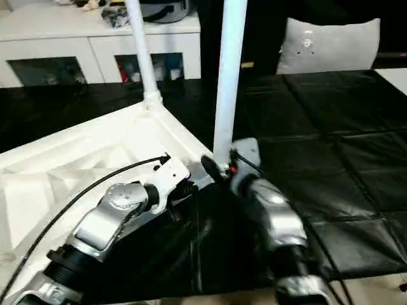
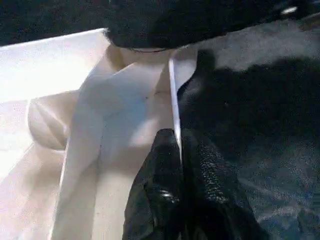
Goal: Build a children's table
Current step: Rotate leg to tighten
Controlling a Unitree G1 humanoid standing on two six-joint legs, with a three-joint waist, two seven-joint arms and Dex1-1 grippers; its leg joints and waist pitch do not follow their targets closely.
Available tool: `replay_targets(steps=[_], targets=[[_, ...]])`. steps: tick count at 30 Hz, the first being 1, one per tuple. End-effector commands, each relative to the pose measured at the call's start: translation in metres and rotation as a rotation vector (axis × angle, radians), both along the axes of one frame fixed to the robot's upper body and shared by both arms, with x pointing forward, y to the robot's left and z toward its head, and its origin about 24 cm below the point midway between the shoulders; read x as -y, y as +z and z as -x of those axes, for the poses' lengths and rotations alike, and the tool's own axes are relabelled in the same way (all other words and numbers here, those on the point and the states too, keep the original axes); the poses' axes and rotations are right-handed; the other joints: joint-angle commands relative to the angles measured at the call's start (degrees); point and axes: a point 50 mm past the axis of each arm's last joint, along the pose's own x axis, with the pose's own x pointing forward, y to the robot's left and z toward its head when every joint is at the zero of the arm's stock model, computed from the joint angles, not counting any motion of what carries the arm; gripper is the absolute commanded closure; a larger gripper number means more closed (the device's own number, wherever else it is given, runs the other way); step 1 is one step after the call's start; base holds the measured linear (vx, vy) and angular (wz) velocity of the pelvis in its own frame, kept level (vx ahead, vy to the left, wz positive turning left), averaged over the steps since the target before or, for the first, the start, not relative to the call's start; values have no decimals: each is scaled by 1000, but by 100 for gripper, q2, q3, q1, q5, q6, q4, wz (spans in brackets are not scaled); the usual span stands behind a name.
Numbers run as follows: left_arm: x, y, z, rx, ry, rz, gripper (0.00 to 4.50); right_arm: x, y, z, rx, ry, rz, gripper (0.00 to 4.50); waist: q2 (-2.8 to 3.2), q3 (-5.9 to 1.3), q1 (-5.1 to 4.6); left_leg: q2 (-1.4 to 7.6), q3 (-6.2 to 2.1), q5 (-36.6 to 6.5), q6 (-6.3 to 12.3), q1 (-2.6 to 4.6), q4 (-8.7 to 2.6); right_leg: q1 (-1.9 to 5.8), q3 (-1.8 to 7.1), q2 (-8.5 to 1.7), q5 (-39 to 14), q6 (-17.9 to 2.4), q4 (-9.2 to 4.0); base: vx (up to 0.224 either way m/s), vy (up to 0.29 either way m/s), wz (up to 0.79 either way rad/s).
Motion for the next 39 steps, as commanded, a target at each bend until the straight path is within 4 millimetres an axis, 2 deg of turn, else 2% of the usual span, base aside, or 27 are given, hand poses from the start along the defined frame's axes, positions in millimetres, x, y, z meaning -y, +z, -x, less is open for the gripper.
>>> replay_targets(steps=[1,3,4,7,8,11,12,14,18,19,23,28,30,31,39], targets=[[-7,-5,2,-9,-64,-54,450,0,7,5,38,115,9,6,-60,-287,55,301,-138,-1142,386,23,-374,246,247,-463,-701,-1171,-466,0,0,0],[-13,-5,3,-8,-111,-74,450,8,9,10,40,182,40,6,-46,-280,73,299,-132,-1159,399,25,-371,243,248,-461,-801,-1183,-475,0,0,0],[-18,-5,4,-8,-158,-93,450,15,11,13,43,231,75,6,-59,-272,83,306,-136,-1210,396,33,-381,238,244,-463,-923,-1167,-483,0,0,0],[-21,-5,5,-11,-192,-106,450,19,12,15,49,262,98,6,-50,-258,92,315,-136,-1362,339,50,-396,215,248,-469,-1201,-1149,-501,0,0,0],[-25,-5,6,-11,-247,-121,450,23,15,17,52,306,109,6,-68,-257,100,312,-142,-1418,322,56,-399,211,248,-468,-1346,-1129,-511,0,0,0],[-32,-3,11,-21,-372,-132,450,28,19,22,49,400,119,6,-82,-265,116,331,-139,-1392,331,67,-401,209,258,-468,-1208,-1144,-493,0,0,0],[-35,-2,16,-41,-463,-124,450,29,20,25,40,458,117,6,-69,-276,139,330,-141,-1324,366,69,-394,213,257,-475,-1082,-1188,-475,0,0,0],[-37,-3,19,-58,-505,-132,450,28,21,25,42,488,127,6,-66,-280,177,343,-119,-1201,393,76,-382,201,253,-461,-809,-1289,-437,0,0,0],[-41,-3,23,-95,-612,-154,450,25,20,33,15,656,157,6,-71,-275,272,359,-104,-1230,386,92,-380,193,255,-471,-847,-1338,-429,0,0,0],[-40,-2,23,-94,-624,-155,450,24,20,35,9,685,161,23,-85,-274,291,361,-106,-1234,377,85,-383,199,256,-477,-855,-1338,-424,0,0,0],[-40,-1,24,-95,-685,-157,450,21,20,38,-24,766,145,46,-105,-272,343,365,-111,-1300,336,92,-387,199,262,-497,-1085,-1287,-433,0,0,0],[-41,-1,24,-101,-718,-156,450,17,19,41,-64,840,128,89,-115,-278,361,363,-111,-1203,341,84,-382,203,259,-495,-1035,-1282,-422,0,0,0],[-41,-1,23,-103,-720,-155,450,16,18,42,-71,850,124,98,-112,-286,368,365,-112,-1123,366,77,-375,208,255,-492,-909,-1304,-406,0,0,0],[-41,-1,23,-103,-722,-155,450,16,18,42,-75,856,120,118,-113,-288,372,365,-112,-1105,373,79,-371,205,254,-494,-866,-1317,-400,0,0,0],[-42,-3,24,-113,-708,-137,450,15,15,46,-97,860,89,177,-111,-287,381,362,-111,-1143,333,84,-373,207,256,-494,-960,-1305,-409,0,0,0]])
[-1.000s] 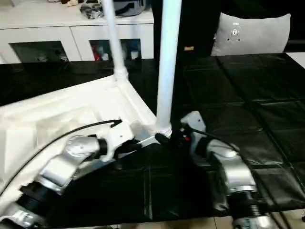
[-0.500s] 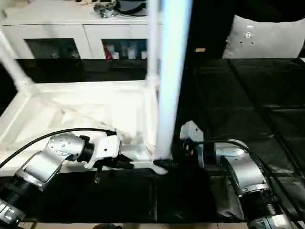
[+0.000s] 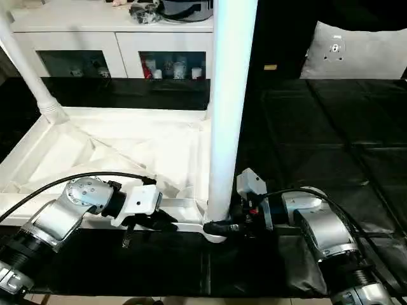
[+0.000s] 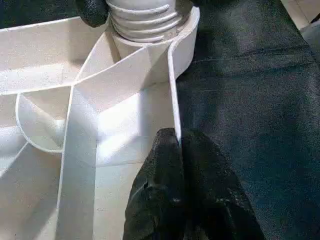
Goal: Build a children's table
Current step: Rotate leg to tighten
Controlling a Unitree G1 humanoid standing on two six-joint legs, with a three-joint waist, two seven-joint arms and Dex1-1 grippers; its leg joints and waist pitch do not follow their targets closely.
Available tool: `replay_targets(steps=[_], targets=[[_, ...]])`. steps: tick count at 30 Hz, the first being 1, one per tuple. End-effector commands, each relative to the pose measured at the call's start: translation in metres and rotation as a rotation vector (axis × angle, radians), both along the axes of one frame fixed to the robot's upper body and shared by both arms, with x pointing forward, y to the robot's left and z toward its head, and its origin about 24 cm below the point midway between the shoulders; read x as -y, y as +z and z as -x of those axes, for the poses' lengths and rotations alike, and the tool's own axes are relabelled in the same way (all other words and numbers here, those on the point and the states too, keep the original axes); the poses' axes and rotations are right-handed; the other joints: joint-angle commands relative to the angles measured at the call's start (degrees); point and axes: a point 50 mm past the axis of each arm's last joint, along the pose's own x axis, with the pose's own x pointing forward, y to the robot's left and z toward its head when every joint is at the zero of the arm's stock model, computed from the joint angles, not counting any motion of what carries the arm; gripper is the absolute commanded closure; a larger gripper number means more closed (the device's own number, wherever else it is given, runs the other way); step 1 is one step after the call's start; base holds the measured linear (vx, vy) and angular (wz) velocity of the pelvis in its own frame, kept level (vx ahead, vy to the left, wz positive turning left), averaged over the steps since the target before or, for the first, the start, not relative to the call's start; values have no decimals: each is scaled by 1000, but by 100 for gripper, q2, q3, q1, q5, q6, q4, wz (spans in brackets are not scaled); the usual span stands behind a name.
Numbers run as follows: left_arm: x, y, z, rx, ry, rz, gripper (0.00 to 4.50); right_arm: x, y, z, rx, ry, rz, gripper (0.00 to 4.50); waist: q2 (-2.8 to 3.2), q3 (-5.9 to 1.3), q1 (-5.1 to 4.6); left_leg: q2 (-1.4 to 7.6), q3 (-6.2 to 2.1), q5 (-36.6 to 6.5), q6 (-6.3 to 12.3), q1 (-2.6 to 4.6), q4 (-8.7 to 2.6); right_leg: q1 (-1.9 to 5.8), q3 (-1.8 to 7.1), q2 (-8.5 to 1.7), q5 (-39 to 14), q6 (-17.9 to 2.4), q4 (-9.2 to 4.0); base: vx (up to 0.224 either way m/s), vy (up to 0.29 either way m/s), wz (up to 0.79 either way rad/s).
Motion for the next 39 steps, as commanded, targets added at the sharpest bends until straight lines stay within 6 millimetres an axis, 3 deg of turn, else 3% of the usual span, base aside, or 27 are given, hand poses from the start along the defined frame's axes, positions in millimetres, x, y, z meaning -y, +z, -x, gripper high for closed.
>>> replay_targets(steps=[1,5,6,7,8,9,10,11,14,15,17,18,19,21,22,24,25,29,32,39], targets=[[3,-8,8,-41,-35,-21,450,-6,3,5,-10,25,-42,179,-77,-308,-19,363,-110,-1120,334,81,-391,201,259,-489,-923,-1309,-414,0,0,0],[4,-7,9,-66,49,41,450,-11,-1,5,-7,-42,-56,183,-81,-314,-22,363,-113,-1051,363,71,-388,208,251,-487,-812,-1337,-395,0,0,0],[5,-7,9,-67,91,54,450,-14,-5,1,5,-102,-40,187,-30,-306,-37,361,-119,-1096,339,68,-395,194,248,-485,-843,-1351,-409,0,0,0],[6,-8,8,-67,127,63,450,-16,-8,-2,9,-156,-30,188,-54,-285,-64,346,-122,-1237,285,69,-414,198,246,-478,-1078,-1307,-433,0,0,0],[9,-8,7,-61,195,78,450,-20,-12,-9,16,-258,-17,188,-35,-274,-76,344,-124,-1336,241,75,-425,185,250,-478,-1250,-1283,-444,0,0,0],[10,-8,6,-57,230,86,450,-21,-14,-13,17,-311,-12,188,-43,-229,-136,328,-134,-1583,124,77,-456,174,246,-491,-1713,-1216,-492,0,0,0],[10,-8,6,-57,230,86,450,-21,-14,-13,17,-311,-12,188,-49,-213,-181,317,-157,-1850,1,124,-469,160,243,-502,-2308,-1067,-548,0,0,0],[15,-7,4,-54,286,108,450,-25,-16,-18,17,-389,-24,188,-45,-221,-242,315,-178,-1980,-69,108,-481,162,254,-509,-2529,-974,-537,0,0,0],[31,-4,-3,-43,477,170,450,-37,-20,-31,3,-599,-63,189,-35,-213,-351,332,-189,-2063,-172,123,-502,134,262,-495,-2526,-938,-550,0,0,0],[38,-3,-4,-39,531,184,450,-41,-22,-35,-6,-666,-67,189,-63,-211,-409,306,-211,-2098,-178,105,-495,146,241,-493,-2605,-925,-563,0,0,0],[46,-3,-6,-25,572,189,450,-45,-26,-40,-11,-755,-60,189,-49,-219,-468,292,-201,-1982,-108,79,-488,141,257,-487,-2397,-919,-584,0,0,0],[52,-3,-8,-9,613,191,450,-47,-30,-45,-19,-846,-50,189,-30,-228,-483,295,-202,-1953,-114,76,-486,144,261,-482,-2305,-936,-572,0,0,0],[59,-3,-11,8,661,194,450,-50,-34,-49,-28,-934,-37,189,-51,-233,-496,283,-179,-1930,-79,88,-465,126,267,-474,-2197,-962,-585,0,0,0],[66,0,-16,26,709,205,450,-53,-36,-50,-16,-981,-25,189,-54,-241,-479,263,-161,-1835,-14,99,-439,124,277,-480,-2192,-955,-605,0,0,0],[69,1,-17,36,714,205,450,-54,-36,-51,2,-981,-24,189,-27,-245,-454,270,-157,-1756,16,95,-436,126,282,-481,-2105,-959,-604,0,0,0],[73,2,-17,47,724,194,450,-57,-34,-51,14,-982,-44,189,-40,-256,-441,282,-149,-1661,53,79,-444,142,283,-458,-1811,-970,-581,0,0,0],[73,2,-17,49,725,190,450,-58,-33,-51,13,-982,-54,133,-28,-271,-435,285,-147,-1560,88,68,-440,157,281,-448,-1532,-1020,-551,0,0,0],[68,0,-16,64,712,157,450,-50,-22,-52,67,-976,-138,100,2,-296,-401,287,-141,-1299,213,46,-418,192,271,-463,-1023,-1146,-504,0,0,0],[64,-2,-16,74,690,145,450,-44,-18,-51,95,-954,-158,73,-7,-314,-362,290,-134,-1050,330,30,-392,214,258,-450,-599,-1225,-463,0,0,0],[44,-9,-13,98,527,53,450,-11,-3,-37,203,-708,-147,11,-4,-286,-305,300,-132,-1227,377,32,-396,222,253,-451,-885,-1159,-492,0,0,0]])
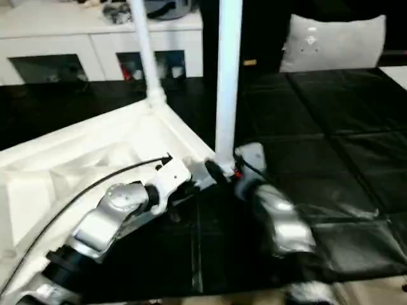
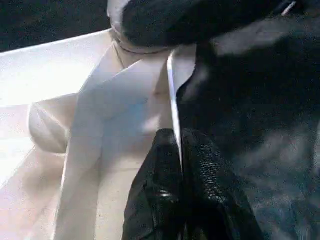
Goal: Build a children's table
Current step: Rotate leg to tighten
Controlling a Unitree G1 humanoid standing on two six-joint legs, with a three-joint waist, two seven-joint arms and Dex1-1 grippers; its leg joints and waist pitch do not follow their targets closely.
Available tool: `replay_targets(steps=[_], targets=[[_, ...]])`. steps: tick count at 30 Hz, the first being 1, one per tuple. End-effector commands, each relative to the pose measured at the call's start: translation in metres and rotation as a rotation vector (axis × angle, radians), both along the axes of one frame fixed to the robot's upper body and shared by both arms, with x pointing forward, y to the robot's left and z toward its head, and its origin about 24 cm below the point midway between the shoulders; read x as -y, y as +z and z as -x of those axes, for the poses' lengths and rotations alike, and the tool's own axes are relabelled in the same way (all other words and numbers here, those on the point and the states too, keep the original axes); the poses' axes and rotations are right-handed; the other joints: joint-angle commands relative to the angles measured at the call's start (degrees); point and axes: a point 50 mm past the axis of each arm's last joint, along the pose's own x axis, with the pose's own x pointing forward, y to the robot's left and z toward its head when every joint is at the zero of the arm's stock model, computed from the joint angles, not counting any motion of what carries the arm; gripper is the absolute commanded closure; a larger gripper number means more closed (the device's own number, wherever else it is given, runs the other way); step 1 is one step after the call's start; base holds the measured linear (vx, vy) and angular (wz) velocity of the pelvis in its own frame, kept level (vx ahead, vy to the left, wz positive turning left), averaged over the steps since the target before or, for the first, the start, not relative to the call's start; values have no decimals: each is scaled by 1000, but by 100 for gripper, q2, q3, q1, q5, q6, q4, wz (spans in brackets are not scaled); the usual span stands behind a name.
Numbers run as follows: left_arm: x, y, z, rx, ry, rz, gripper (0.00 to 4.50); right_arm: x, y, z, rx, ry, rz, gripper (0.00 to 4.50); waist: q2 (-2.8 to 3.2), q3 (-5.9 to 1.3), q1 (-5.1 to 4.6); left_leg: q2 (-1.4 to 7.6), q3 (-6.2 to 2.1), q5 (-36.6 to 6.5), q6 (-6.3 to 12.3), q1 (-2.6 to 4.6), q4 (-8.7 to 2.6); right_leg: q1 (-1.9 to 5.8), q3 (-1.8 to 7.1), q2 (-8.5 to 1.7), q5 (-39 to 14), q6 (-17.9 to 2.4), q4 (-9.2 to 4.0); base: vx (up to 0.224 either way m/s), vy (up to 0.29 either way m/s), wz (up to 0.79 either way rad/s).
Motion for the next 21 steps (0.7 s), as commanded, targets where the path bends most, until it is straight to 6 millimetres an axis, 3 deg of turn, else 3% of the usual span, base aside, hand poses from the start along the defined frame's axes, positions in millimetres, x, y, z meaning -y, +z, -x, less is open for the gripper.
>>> replay_targets(steps=[1,6,8,13,14,16,17,19,21], targets=[[-3,-6,3,-20,-95,-61,450,-2,10,4,43,118,5,4,-54,-291,18,303,-128,-1278,388,32,-382,253,249,-458,-1014,-1133,-491,0,0,0],[-15,-5,6,-24,-258,-94,450,12,19,18,33,336,63,4,-59,-282,60,313,-136,-1402,395,56,-388,243,252,-462,-1334,-1080,-518,0,0,0],[-22,-4,11,-45,-384,-97,450,17,23,22,21,441,91,4,-68,-286,67,313,-135,-1363,404,51,-389,239,251,-462,-1297,-1100,-512,0,0,0],[-27,-4,17,-81,-489,-102,450,18,24,26,-7,529,99,4,-63,-309,184,345,-118,-1162,442,69,-372,234,249,-463,-943,-1260,-445,0,0,0],[-29,-4,18,-89,-516,-110,450,17,25,27,-19,553,97,31,-56,-313,198,351,-114,-1132,450,70,-367,227,249,-466,-851,-1290,-431,0,0,0],[-33,-4,22,-112,-606,-142,450,15,24,31,-68,639,90,31,-52,-314,219,350,-114,-1141,454,75,-364,232,243,-465,-815,-1330,-423,0,0,0],[-34,-4,23,-118,-629,-145,450,15,24,32,-79,656,88,43,-106,-305,226,353,-105,-1159,456,68,-373,237,248,-462,-869,-1312,-431,0,0,0],[-34,-4,23,-124,-650,-148,450,14,24,33,-92,676,84,74,-79,-302,255,353,-103,-1199,428,80,-369,227,253,-482,-1046,-1297,-442,0,0,0],[-35,-4,24,-129,-678,-151,450,13,23,34,-108,709,81,76,-97,-301,278,358,-100,-1214,398,84,-370,219,258,-486,-1148,-1271,-447,0,0,0]])
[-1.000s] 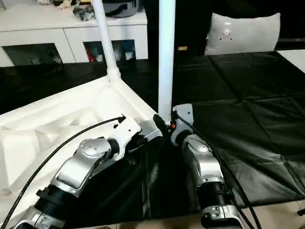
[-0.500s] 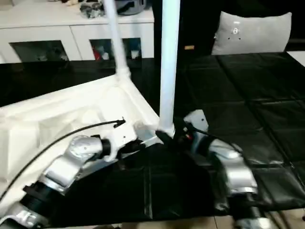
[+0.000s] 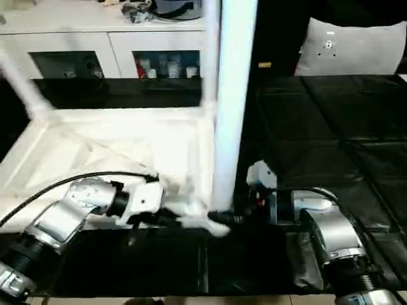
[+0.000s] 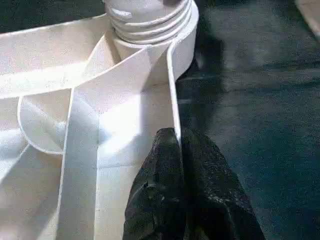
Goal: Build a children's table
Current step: Rotate leg to tighten
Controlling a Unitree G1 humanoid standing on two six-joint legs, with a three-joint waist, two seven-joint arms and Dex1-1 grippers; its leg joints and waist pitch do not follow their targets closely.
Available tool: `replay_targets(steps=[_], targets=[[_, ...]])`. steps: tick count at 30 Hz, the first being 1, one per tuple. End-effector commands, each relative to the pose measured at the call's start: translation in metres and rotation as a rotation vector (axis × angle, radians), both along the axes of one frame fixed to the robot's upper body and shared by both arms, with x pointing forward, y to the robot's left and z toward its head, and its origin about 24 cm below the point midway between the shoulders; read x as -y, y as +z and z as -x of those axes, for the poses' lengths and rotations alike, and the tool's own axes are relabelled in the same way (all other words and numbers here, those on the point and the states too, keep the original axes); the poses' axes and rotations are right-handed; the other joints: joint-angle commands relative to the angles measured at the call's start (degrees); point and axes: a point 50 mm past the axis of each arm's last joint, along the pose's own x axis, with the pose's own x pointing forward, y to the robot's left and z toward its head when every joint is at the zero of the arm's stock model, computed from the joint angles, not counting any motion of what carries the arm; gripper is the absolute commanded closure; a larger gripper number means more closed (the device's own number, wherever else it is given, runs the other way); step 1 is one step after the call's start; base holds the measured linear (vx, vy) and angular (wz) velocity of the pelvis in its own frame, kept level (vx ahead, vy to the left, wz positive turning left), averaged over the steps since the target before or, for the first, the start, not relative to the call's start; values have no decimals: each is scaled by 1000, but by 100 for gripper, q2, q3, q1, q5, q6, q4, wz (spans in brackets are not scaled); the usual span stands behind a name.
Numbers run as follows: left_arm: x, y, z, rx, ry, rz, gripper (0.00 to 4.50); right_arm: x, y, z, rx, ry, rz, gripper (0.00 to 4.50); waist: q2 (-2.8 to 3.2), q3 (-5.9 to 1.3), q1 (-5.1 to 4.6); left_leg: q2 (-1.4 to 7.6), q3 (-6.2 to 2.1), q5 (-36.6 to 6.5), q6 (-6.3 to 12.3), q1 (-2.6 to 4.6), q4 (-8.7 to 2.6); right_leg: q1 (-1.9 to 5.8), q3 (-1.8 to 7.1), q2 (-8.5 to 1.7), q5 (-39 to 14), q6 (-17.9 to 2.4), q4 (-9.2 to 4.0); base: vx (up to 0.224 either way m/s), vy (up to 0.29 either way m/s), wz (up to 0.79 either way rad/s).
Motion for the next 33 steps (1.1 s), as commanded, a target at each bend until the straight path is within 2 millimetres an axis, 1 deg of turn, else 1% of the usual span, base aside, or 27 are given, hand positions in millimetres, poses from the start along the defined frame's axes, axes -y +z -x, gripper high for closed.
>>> replay_targets(steps=[1,4,7,8,10,12,13,14,15,16,17,18,22,24,25,26,27,28,29,30,31,32,33], targets=[[3,-6,7,-31,-109,-61,450,-3,7,-1,6,49,-1,78,-88,-306,-20,357,-103,-1186,383,68,-385,212,261,-487,-1142,-1261,-445,0,0,0],[2,-6,7,-33,-118,-61,450,-4,7,1,-11,74,1,116,-90,-318,-18,359,-105,-1133,369,72,-380,213,259,-486,-1029,-1275,-429,0,0,0],[1,-6,6,-37,-124,-60,450,-4,6,4,-33,94,1,135,-91,-318,-13,350,-100,-1084,395,65,-371,217,254,-480,-959,-1291,-422,0,0,0],[1,-6,6,-38,-125,-59,450,-4,5,4,-37,99,1,135,-95,-322,-10,349,-99,-1072,396,64,-366,222,255,-487,-961,-1289,-424,0,0,0],[1,-6,7,-42,-125,-56,450,-5,5,6,-44,106,0,161,-91,-319,-7,348,-101,-1058,391,59,-366,222,253,-489,-1014,-1280,-429,0,0,0],[1,-7,7,-47,-122,-53,450,-5,4,7,-50,111,-3,172,-93,-323,-8,351,-103,-1045,385,62,-368,223,251,-483,-999,-1279,-422,0,0,0],[1,-7,7,-48,-120,-51,450,-6,4,8,-52,112,-4,180,-84,-325,-6,356,-106,-1038,383,66,-368,220,250,-481,-970,-1281,-418,0,0,0],[1,-7,7,-48,-120,-51,450,-6,4,8,-52,112,-4,196,-88,-325,-7,354,-103,-1039,385,69,-366,218,251,-475,-956,-1281,-420,0,0,0],[1,-7,7,-49,-117,-49,450,-6,4,9,-56,114,-6,196,-89,-326,-6,352,-102,-1036,389,64,-364,222,253,-481,-935,-1291,-417,0,0,0],[1,-8,7,-51,-99,-42,450,-7,3,11,-65,118,-11,198,-78,-324,-3,354,-103,-1053,385,67,-365,220,252,-482,-955,-1291,-421,0,0,0],[1,-8,7,-52,-85,-35,450,-8,2,13,-71,118,-17,199,-90,-323,-2,352,-101,-1061,380,64,-364,223,254,-483,-963,-1287,-420,0,0,0],[1,-9,7,-53,-79,-32,450,-9,1,13,-74,118,-19,201,-86,-323,4,355,-103,-1066,376,67,-367,224,254,-486,-973,-1284,-421,0,0,0],[2,-8,8,-69,-30,10,450,-12,0,16,-85,97,-43,202,-67,-309,-2,361,-108,-1209,317,75,-387,217,260,-487,-1178,-1255,-442,0,0,0],[5,-7,7,-74,56,44,450,-18,-4,12,-90,-10,-51,202,-68,-302,-21,359,-115,-1248,283,75,-402,212,256,-482,-1210,-1267,-438,0,0,0],[7,-7,4,-60,145,36,450,-23,-11,4,-68,-145,-22,202,-67,-286,-71,365,-119,-1330,203,78,-426,202,260,-479,-1294,-1262,-436,0,0,0],[7,-8,4,-56,168,32,450,-24,-12,2,-60,-178,-13,202,-72,-243,-104,316,-125,-1575,134,91,-433,186,250,-489,-1875,-1162,-510,0,0,0],[12,-7,1,-43,253,56,450,-28,-18,-8,-47,-312,8,202,-79,-239,-122,321,-134,-1648,53,106,-443,181,258,-504,-2144,-1082,-526,0,0,0],[18,-5,-1,-44,327,84,450,-32,-23,-15,-39,-419,15,202,-80,-225,-197,304,-151,-1744,-50,102,-454,172,250,-501,-2480,-978,-545,0,0,0],[23,-4,-3,-51,373,109,450,-34,-25,-20,-46,-493,8,204,-86,-220,-249,286,-176,-1809,-109,94,-467,185,233,-510,-2771,-846,-573,0,0,0],[23,-4,-3,-51,373,109,450,-34,-25,-20,-46,-493,8,204,-72,-221,-292,290,-185,-1851,-137,84,-475,184,232,-504,-2824,-810,-568,0,0,0],[28,-3,-4,-58,414,127,450,-37,-27,-23,-47,-542,5,204,-79,-228,-354,295,-195,-1923,-143,94,-481,176,232,-492,-2785,-773,-580,0,0,0],[34,-2,-5,-63,455,146,450,-39,-30,-27,-41,-598,17,204,-79,-230,-407,297,-197,-1945,-126,80,-484,173,240,-484,-2622,-803,-582,0,0,0],[40,-1,-7,-58,491,159,450,-42,-33,-31,-35,-670,31,204,-79,-230,-407,297,-197,-1945,-126,80,-484,173,240,-484,-2622,-803,-582,0,0,0]])
